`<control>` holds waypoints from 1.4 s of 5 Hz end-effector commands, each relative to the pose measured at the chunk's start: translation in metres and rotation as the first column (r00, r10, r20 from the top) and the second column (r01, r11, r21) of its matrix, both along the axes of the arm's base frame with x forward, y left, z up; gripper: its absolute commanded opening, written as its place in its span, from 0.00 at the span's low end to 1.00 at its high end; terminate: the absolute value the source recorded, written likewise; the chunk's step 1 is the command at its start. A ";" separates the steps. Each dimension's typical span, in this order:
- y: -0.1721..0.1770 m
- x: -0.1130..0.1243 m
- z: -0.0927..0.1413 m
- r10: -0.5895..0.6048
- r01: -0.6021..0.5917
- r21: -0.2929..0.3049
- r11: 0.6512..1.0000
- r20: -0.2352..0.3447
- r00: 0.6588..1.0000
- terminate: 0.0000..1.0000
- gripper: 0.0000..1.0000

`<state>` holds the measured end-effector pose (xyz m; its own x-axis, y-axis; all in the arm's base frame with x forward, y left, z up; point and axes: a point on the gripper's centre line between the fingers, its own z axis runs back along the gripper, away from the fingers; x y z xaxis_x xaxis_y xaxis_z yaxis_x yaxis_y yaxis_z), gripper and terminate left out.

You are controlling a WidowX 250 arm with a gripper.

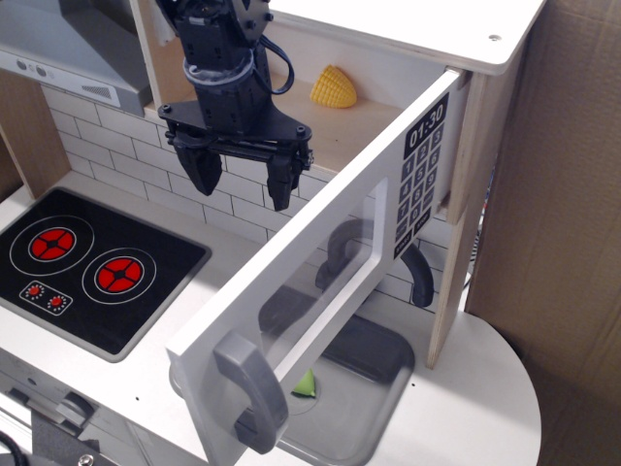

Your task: Close microwave

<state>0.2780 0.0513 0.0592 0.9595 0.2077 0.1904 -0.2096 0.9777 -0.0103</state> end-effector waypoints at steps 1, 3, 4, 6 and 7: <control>0.000 0.000 0.000 0.000 0.000 0.000 1.000 0.000 1.000 0.00 1.00; -0.036 -0.022 0.062 0.013 -0.016 -0.066 0.998 -0.043 0.999 0.00 1.00; -0.053 -0.032 0.086 0.014 -0.019 -0.105 0.994 -0.054 0.998 0.00 1.00; -0.071 -0.035 0.099 0.001 -0.012 -0.146 0.989 -0.071 0.997 0.00 1.00; -0.082 -0.039 0.097 0.021 -0.029 -0.148 0.989 -0.052 0.998 0.00 1.00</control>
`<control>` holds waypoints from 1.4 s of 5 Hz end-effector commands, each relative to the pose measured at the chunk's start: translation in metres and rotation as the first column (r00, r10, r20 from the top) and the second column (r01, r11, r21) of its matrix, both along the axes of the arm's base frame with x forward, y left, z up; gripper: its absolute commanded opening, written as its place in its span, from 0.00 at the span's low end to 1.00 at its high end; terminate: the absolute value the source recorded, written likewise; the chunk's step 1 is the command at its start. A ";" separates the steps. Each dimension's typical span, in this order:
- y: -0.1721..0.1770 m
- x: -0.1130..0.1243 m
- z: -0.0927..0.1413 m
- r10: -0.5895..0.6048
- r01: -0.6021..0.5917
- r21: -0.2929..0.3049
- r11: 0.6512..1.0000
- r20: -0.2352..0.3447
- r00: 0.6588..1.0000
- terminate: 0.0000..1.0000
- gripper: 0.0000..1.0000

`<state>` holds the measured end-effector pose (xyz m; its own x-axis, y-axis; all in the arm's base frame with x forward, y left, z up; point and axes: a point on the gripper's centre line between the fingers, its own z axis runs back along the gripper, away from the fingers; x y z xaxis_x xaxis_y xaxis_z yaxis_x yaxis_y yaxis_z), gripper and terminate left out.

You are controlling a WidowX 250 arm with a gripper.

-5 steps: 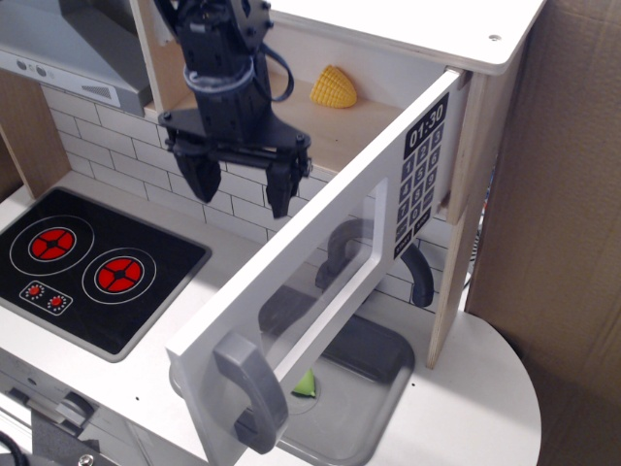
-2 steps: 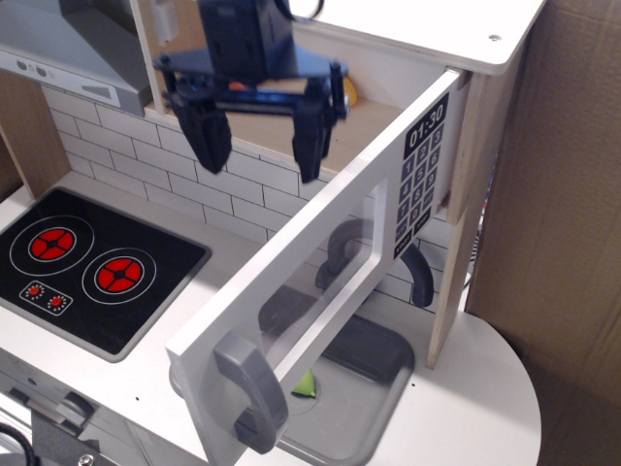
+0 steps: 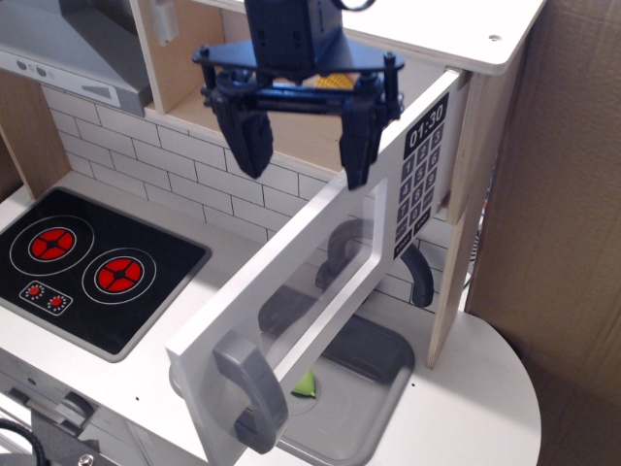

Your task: Close microwave

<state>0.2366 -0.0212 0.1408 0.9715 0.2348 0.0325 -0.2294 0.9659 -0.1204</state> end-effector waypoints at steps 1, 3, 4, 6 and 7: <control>-0.008 0.005 0.003 -0.017 0.017 0.007 1.000 0.090 0.996 0.00 1.00; 0.000 0.006 -0.012 -0.051 0.046 0.049 0.998 0.120 0.991 0.00 1.00; 0.016 0.008 -0.016 -0.015 0.009 0.082 0.997 0.079 0.997 0.00 1.00; 0.057 0.019 -0.006 -0.016 -0.009 0.193 0.981 0.130 0.991 0.00 1.00; 0.074 0.026 0.010 -0.023 0.001 0.208 0.978 0.107 0.994 0.00 1.00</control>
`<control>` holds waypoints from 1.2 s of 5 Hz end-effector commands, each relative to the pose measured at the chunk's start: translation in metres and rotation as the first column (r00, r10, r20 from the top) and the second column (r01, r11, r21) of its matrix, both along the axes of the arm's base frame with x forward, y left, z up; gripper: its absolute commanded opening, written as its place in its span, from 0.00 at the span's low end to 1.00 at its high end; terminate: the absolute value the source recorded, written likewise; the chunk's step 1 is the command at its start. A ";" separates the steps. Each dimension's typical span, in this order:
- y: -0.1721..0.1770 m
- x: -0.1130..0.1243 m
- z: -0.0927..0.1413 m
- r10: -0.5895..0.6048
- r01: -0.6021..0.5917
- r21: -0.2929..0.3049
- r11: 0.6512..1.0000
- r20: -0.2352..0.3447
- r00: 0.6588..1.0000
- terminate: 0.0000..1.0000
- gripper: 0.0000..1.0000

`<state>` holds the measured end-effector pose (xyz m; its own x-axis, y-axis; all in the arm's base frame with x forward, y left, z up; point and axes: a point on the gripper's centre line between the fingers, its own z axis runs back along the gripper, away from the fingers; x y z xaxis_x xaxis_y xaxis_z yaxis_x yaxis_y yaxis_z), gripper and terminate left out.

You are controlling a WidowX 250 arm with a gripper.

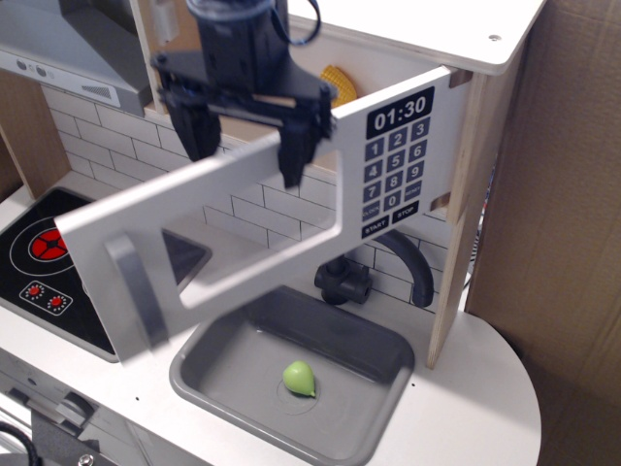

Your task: Close microwave

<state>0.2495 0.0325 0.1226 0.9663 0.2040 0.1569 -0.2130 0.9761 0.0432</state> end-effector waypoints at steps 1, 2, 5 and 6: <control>0.014 0.004 0.053 0.038 -0.037 0.104 0.994 -0.003 0.999 0.00 1.00; -0.005 -0.018 0.049 0.141 -0.139 0.067 0.988 -0.023 0.990 0.00 1.00; -0.056 -0.035 -0.017 0.284 -0.284 -0.061 0.957 -0.015 0.959 0.00 1.00; -0.043 -0.013 -0.046 0.223 -0.222 -0.071 0.973 0.012 0.975 0.00 1.00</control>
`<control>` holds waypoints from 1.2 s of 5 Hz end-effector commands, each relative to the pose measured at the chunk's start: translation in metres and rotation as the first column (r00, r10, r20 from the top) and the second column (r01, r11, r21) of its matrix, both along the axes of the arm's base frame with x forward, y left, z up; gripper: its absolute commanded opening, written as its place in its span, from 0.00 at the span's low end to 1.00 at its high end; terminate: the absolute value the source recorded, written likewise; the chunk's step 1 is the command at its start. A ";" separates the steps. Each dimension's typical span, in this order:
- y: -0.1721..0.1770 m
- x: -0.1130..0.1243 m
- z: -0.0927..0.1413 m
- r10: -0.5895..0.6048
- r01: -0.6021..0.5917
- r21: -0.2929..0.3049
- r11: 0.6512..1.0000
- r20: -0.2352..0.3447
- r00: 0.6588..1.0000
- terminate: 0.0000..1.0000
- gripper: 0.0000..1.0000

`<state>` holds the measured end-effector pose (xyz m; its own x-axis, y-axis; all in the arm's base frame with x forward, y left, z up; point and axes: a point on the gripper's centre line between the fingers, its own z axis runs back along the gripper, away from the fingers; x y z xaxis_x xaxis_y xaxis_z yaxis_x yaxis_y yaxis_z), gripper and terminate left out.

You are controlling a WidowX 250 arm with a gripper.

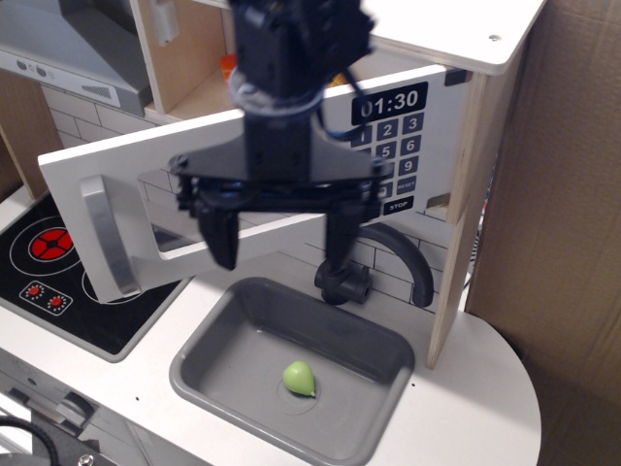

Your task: Close microwave

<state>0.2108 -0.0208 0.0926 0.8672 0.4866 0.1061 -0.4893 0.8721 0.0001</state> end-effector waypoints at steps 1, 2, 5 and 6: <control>0.025 0.046 -0.028 -0.106 0.102 0.049 0.994 0.094 0.990 0.00 1.00; 0.038 0.065 -0.025 -0.143 0.128 0.112 0.985 0.139 0.980 0.00 1.00; 0.055 0.121 -0.024 -0.249 0.184 0.230 0.956 0.296 0.922 0.00 1.00; 0.059 0.133 -0.020 -0.279 0.198 0.256 0.946 0.332 0.901 0.00 1.00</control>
